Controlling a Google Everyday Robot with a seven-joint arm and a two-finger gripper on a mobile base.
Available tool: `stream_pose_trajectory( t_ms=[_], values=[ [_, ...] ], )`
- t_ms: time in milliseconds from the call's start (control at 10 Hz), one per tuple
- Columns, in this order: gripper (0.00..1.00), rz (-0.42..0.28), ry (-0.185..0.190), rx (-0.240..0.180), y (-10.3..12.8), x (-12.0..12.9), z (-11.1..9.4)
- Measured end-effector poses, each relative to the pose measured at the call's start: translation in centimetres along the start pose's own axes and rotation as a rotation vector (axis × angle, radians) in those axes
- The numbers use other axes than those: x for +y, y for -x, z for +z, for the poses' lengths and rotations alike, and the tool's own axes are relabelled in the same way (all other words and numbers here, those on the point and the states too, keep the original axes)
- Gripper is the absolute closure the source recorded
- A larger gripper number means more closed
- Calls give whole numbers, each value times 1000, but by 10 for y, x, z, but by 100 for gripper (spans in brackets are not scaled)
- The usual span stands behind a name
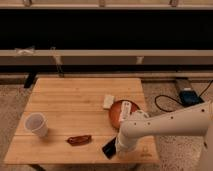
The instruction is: Push the eraser across the table
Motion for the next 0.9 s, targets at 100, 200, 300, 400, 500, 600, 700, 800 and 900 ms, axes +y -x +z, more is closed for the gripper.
stream_pose_trajectory(
  t_ms=[100, 200, 300, 400, 500, 600, 700, 800, 900],
  values=[
    [100, -5, -1, -6, 7, 3, 0],
    [100, -8, -2, -16, 13, 4, -1],
    [100, -17, -6, -32, 21, 7, -6],
    [100, -24, -4, -47, 28, 11, -10],
    [100, -41, -3, -65, 37, 18, -14],
    [100, -64, -3, -82, 46, 26, -18],
    [100, -78, -3, -93, 52, 33, -21],
    [100, -94, -3, -104, 59, 40, -23],
    [100, -107, -1, -114, 66, 47, -25]
  ],
)
